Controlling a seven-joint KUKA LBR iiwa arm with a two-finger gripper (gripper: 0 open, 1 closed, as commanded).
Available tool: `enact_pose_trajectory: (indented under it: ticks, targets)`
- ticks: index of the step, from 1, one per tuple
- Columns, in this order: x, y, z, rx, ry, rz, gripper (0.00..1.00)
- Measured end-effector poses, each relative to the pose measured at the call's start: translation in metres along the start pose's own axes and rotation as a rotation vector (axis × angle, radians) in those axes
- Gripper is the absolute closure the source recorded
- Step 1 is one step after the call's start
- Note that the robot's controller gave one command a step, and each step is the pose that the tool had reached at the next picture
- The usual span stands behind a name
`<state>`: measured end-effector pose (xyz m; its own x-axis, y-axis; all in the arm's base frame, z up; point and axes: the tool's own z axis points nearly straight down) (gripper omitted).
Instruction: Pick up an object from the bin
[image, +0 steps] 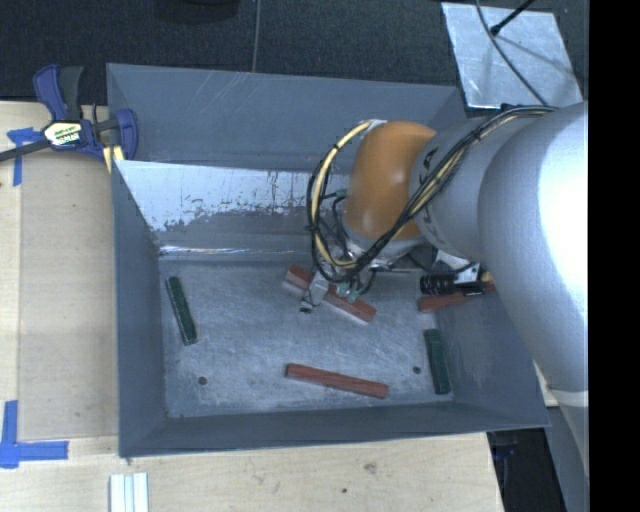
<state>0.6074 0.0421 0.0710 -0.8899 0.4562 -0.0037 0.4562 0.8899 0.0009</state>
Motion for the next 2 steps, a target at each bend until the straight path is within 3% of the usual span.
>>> enact_pose_trajectory:
  ticks: [1, 2]
  targets:
    - [-0.003, 0.001, -0.084, -0.005, -0.006, -0.004, 1.0]
    - [-0.005, 0.001, -0.112, -0.003, -0.003, -0.008, 1.0]
